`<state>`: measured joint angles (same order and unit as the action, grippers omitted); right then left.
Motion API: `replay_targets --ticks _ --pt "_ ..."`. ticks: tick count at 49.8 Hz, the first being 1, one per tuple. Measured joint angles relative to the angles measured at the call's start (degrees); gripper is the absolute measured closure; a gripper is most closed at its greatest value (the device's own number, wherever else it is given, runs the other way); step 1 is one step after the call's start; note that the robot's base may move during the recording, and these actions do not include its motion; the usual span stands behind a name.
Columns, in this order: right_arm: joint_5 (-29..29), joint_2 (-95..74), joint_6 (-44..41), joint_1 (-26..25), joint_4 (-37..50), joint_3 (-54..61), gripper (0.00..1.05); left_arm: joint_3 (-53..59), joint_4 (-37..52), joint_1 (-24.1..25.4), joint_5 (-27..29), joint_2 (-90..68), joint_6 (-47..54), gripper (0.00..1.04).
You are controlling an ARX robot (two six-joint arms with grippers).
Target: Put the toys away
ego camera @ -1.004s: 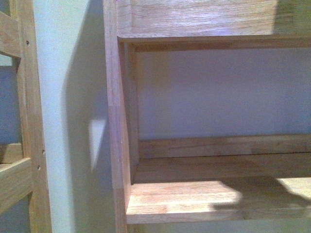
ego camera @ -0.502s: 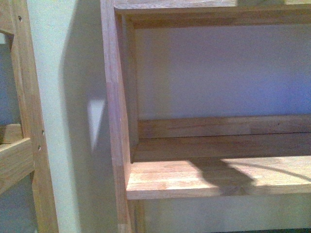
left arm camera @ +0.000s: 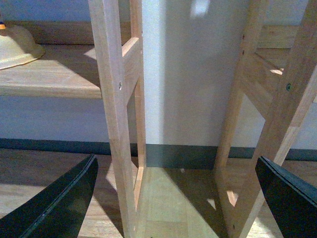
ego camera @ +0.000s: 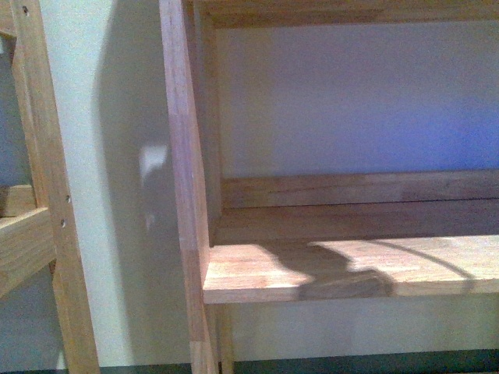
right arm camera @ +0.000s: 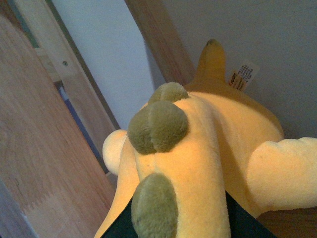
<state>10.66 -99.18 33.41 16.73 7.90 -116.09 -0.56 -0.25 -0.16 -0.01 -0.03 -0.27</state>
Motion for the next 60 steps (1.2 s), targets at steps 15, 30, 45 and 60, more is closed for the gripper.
replay_targets --ticks 15,30,45,60 --pt "-0.1 -0.7 2.5 -1.0 3.4 3.0 0.85 0.0 0.0 0.0 0.0 0.0 0.0 0.06" --pt "-0.3 -3.8 6.4 -3.3 3.7 1.5 0.85 0.0 0.0 0.0 0.0 0.0 0.0 0.06" --pt "-1.0 -8.5 9.4 -3.3 -0.4 -7.1 0.79 0.0 0.0 0.0 0.0 0.0 0.0 0.06" --pt "-2.1 -9.5 9.2 -3.1 -1.9 -9.5 0.28 0.0 0.0 0.0 0.0 0.0 0.0 0.06"
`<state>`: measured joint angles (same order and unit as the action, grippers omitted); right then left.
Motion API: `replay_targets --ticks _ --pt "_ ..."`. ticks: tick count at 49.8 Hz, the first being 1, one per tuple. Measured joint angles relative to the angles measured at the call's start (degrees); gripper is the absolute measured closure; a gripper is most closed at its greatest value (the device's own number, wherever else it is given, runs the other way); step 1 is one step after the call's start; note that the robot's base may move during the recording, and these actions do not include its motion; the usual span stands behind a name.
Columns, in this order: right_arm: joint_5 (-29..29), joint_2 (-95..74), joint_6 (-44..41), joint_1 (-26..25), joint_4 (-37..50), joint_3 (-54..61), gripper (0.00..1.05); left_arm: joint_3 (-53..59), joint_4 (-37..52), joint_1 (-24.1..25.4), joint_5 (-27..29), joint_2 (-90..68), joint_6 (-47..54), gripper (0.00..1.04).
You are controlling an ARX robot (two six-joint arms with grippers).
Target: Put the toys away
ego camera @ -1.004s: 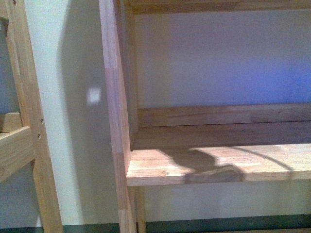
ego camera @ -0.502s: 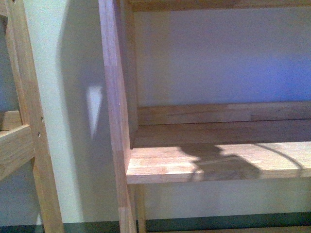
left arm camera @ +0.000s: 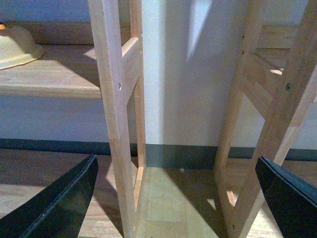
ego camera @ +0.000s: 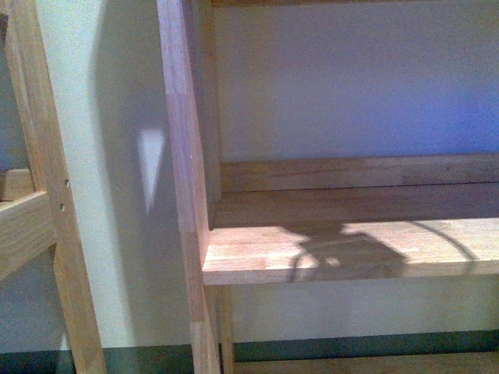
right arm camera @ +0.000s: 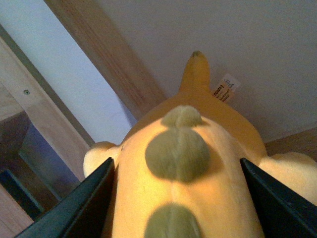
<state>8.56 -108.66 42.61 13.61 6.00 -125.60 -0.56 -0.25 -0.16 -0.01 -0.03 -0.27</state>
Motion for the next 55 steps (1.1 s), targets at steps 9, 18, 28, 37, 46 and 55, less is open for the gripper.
replay_targets --ticks 9,18,28,37,46,55 --pt "-0.3 1.2 -0.3 -0.3 0.4 2.2 0.04 0.0 0.0 0.0 0.0 0.0 0.0 0.06" --pt "-0.4 4.7 -1.2 -1.1 1.6 5.9 0.00 0.0 0.0 0.0 0.0 0.0 0.0 0.06" --pt "-0.5 12.3 -3.0 -2.6 4.9 12.9 0.00 0.0 0.0 0.0 0.0 0.0 0.0 0.06" --pt "-2.2 22.8 -6.9 -3.1 8.6 24.5 0.00 0.0 0.0 0.0 0.0 0.0 0.0 0.06" --pt "-8.0 37.9 -18.4 -3.2 10.2 41.4 0.00 0.0 0.0 0.0 0.0 0.0 0.0 0.06" --pt "-13.0 58.1 -34.1 -4.4 10.4 64.8 0.00 0.0 0.0 0.0 0.0 0.0 0.0 0.06"
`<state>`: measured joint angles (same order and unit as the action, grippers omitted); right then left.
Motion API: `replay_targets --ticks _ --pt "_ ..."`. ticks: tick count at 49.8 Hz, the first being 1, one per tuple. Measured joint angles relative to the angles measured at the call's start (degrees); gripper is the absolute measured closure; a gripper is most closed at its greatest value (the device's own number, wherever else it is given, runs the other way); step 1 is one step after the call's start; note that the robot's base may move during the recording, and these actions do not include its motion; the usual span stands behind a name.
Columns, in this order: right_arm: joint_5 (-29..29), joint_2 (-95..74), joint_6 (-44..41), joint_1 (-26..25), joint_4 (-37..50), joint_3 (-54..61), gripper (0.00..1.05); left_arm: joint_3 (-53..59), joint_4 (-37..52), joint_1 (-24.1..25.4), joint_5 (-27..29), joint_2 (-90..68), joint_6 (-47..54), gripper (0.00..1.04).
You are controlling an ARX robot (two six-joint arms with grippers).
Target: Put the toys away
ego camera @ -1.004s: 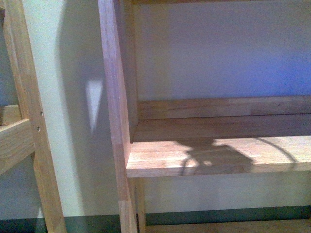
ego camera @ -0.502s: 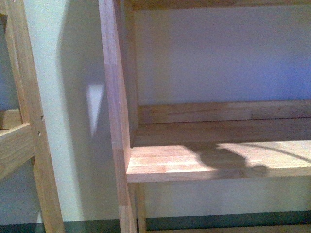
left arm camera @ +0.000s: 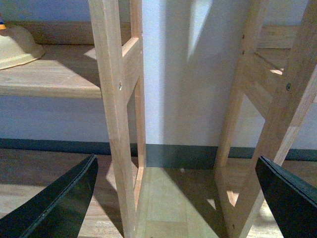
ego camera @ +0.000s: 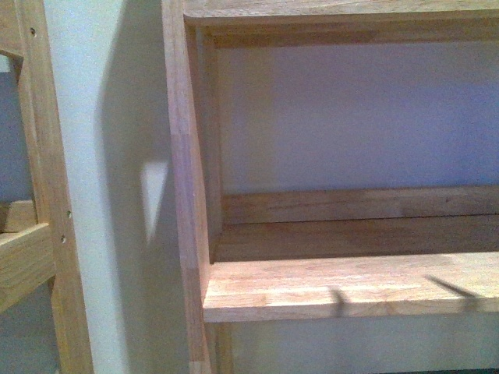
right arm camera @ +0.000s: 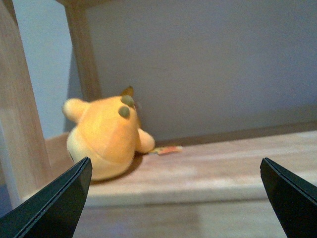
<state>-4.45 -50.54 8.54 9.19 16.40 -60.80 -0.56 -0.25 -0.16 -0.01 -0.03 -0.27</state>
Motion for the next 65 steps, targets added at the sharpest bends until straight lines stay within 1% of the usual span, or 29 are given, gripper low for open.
replay_targets --ticks 1,7,11,16,20,22,25,26,27,29,30,32,36,37,40,41,42,43,45,46,51,54,65 --pt "0.1 0.9 -0.1 -0.2 0.0 1.0 0.00 0.0 0.0 0.0 0.0 0.0 0.0 0.06" --pt "0.3 12.9 -0.7 -3.0 -1.0 15.5 0.00 0.0 0.0 0.0 0.0 0.0 0.0 0.06" --pt "-2.1 21.1 -0.8 -3.0 -2.8 25.2 0.00 0.0 0.0 0.0 0.0 0.0 0.0 0.06" --pt "-7.4 29.4 -2.0 -0.4 -4.8 34.1 0.00 0.0 0.0 0.0 0.0 0.0 0.0 0.06" --pt "-15.0 36.7 -6.8 4.6 -0.4 44.6 0.00 0.0 0.0 0.0 0.0 0.0 0.0 0.06" --pt "-16.9 38.2 -8.3 6.2 0.6 48.0 0.00 0.0 0.0 0.0 0.0 0.0 0.0 0.06" --pt "-17.1 38.8 -9.5 7.1 0.7 50.8 0.00 0.0 0.0 0.0 0.0 0.0 0.0 0.06" --pt "-17.0 38.7 -9.7 7.1 0.3 51.2 0.01 0.0 0.0 0.0 0.0 0.0 0.0 0.06" --pt "-14.3 38.7 -9.5 6.5 -3.7 50.6 0.05 0.0 0.0 0.0 0.0 0.0 0.0 0.06" --pt "-10.9 38.9 -9.4 5.1 -10.3 49.2 0.12 0.0 0.0 0.0 0.0 0.0 0.0 0.06" --pt "-8.6 39.3 -9.4 4.1 -14.1 48.8 0.17 0.0 0.0 0.0 0.0 0.0 0.0 0.06" --pt "-6.6 40.3 -9.4 2.7 -17.6 49.0 0.25 0.0 0.0 0.0 0.0 0.0 0.0 0.06" --pt "-4.9 41.3 -9.4 0.5 -18.2 50.2 0.39 0.0 0.0 0.0 0.0 0.0 0.0 0.06" --pt "-4.1 41.5 -9.3 0.0 -18.2 50.3 0.41 0.0 0.0 0.0 0.0 0.0 0.0 0.06" --pt "1.4 42.5 -9.2 -3.8 -18.3 51.1 0.49 0.0 0.0 0.0 0.0 0.0 0.0 0.06" --pt "1.7 42.7 -9.2 -4.6 -18.3 51.3 0.51 0.0 0.0 0.0 0.0 0.0 0.0 0.06" --pt "3.3 42.9 -9.2 -6.1 -18.3 51.6 0.54 0.0 0.0 0.0 0.0 0.0 0.0 0.06" --pt "3.7 43.3 -9.2 -7.3 -18.2 51.9 0.59 0.0 0.0 0.0 0.0 0.0 0.0 0.06" --pt "3.7 43.5 -9.2 -8.1 -18.1 52.3 0.63 0.0 0.0 0.0 0.0 0.0 0.0 0.06" --pt "3.7 43.8 -9.1 -8.6 -18.0 52.8 0.69 0.0 0.0 0.0 0.0 0.0 0.0 0.06" --pt "4.3 44.9 -9.0 -8.9 -17.6 54.4 0.88 0.0 0.0 0.0 0.0 0.0 0.0 0.06" --pt "4.3 45.4 -9.0 -8.9 -17.5 55.1 0.86 0.0 0.0 0.0 0.0 0.0 0.0 0.06" --pt "4.3 46.7 -9.0 -9.0 -17.1 56.7 0.86 0.0 0.0 0.0 0.0 0.0 0.0 0.06"
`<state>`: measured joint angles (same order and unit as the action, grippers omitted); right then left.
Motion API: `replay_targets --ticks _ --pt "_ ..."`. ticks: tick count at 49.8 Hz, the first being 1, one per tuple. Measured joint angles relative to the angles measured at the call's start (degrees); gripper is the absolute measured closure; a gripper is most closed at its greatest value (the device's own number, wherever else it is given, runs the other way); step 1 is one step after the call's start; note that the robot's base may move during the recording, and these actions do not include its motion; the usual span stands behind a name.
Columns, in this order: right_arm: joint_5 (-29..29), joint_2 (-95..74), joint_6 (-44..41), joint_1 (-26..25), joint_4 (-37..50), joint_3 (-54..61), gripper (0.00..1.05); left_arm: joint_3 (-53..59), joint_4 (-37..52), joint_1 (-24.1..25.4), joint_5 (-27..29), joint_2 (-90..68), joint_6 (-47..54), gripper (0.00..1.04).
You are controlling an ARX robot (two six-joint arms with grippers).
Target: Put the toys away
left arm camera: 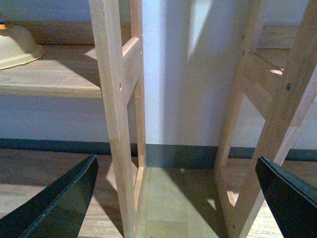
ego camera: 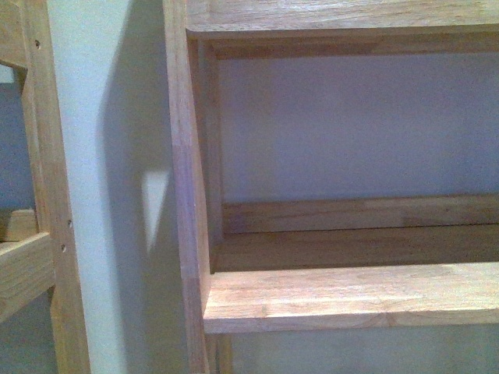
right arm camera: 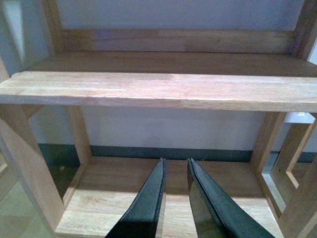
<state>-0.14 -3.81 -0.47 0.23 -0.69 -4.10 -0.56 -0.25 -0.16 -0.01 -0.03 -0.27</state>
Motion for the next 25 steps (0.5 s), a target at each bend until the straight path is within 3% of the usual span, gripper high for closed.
replay_targets --ticks 25 --pt "0.0 3.3 0.0 0.0 0.5 3.3 0.86 0.0 0.0 0.0 0.0 0.0 0.0 0.06"
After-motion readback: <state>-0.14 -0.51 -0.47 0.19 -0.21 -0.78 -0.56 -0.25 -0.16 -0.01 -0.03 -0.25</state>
